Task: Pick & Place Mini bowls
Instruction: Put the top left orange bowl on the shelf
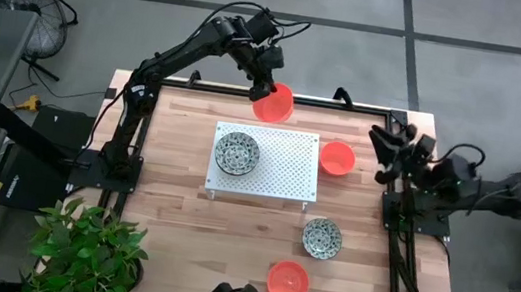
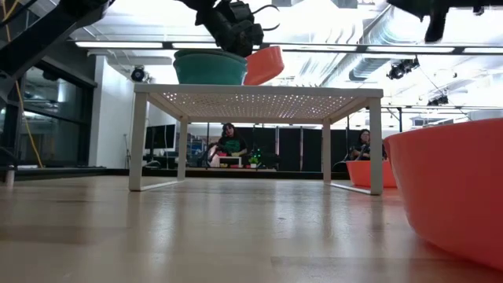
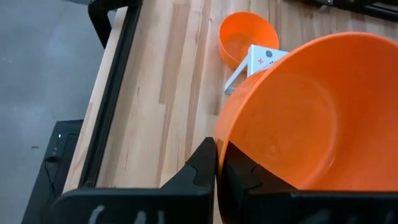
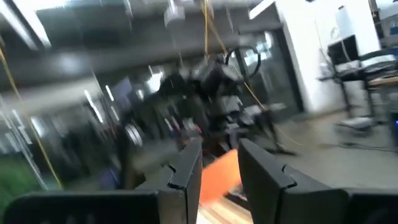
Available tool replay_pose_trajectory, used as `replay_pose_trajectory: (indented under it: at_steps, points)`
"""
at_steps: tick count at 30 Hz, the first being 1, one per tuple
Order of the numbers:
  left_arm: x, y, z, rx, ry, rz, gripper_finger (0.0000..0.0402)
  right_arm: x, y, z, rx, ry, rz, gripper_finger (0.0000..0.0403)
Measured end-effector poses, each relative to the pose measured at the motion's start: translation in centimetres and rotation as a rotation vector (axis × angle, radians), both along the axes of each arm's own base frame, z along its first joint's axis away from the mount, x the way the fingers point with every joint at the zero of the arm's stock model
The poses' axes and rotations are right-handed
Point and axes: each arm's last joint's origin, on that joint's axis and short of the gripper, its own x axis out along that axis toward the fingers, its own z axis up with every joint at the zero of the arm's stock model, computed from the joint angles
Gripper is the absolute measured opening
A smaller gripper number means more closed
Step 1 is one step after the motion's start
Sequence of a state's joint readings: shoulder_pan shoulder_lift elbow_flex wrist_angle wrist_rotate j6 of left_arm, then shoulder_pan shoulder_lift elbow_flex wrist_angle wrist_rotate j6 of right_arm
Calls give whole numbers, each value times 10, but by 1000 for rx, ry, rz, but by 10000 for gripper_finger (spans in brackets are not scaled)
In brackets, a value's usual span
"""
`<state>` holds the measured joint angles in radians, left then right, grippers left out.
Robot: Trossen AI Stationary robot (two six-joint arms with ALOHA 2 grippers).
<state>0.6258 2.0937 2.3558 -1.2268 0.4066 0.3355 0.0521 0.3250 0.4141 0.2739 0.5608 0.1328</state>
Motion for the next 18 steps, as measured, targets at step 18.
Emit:
replay_pose_trajectory:
  at_steps: [18]
  points:
    - [1,-7,-2,27,14,-111,0,127,-52,141,-168,1183,304,125]
